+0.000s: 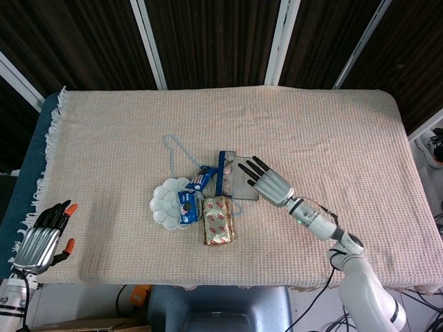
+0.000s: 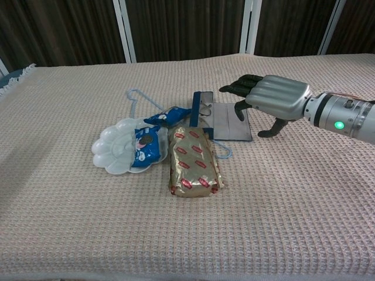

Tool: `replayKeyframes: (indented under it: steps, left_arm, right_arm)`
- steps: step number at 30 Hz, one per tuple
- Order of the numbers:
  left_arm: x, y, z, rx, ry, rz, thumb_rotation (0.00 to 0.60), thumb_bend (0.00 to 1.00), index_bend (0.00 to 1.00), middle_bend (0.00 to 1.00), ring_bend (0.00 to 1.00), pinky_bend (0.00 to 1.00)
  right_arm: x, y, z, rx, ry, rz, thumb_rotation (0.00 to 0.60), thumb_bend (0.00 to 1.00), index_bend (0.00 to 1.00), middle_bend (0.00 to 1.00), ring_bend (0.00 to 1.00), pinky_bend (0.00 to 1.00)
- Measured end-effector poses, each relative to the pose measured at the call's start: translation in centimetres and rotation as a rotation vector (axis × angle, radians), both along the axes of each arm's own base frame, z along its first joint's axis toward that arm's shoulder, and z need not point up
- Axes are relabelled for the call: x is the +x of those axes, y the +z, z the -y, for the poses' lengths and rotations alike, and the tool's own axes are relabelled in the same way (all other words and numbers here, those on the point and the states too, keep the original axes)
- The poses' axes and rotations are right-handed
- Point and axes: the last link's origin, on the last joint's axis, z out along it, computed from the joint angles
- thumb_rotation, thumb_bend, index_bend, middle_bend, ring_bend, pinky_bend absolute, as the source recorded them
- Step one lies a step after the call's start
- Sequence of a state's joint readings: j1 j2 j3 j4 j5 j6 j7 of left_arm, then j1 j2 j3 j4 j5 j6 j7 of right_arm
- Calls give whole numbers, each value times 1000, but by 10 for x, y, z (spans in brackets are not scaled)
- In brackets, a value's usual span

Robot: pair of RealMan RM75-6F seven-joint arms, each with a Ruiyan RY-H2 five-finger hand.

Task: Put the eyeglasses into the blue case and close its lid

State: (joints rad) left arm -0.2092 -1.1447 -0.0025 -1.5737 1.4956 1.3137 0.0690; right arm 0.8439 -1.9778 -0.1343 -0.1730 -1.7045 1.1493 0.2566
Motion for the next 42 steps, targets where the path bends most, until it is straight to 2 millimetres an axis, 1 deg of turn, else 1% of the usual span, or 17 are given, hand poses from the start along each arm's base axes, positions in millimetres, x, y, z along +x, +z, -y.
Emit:
replayKeyframes:
  steps: [9, 22, 42]
  left_arm:
    - [0, 0, 0, 0, 0, 0, 600, 439, 0, 0, 0, 117]
    - [0, -1, -1, -1, 1, -4, 600, 440, 0, 0, 0, 117]
    - [1, -1, -2, 2, 2, -8, 600, 441, 0, 0, 0, 117]
  right_arm:
    - [-3, -2, 2, 4, -9, -36, 600, 365, 564, 68, 0, 0]
    - [7, -12, 5, 14, 18, -84, 600, 366, 564, 68, 0, 0]
    - [10, -18, 6, 7, 5, -95, 600, 367, 564, 68, 0, 0]
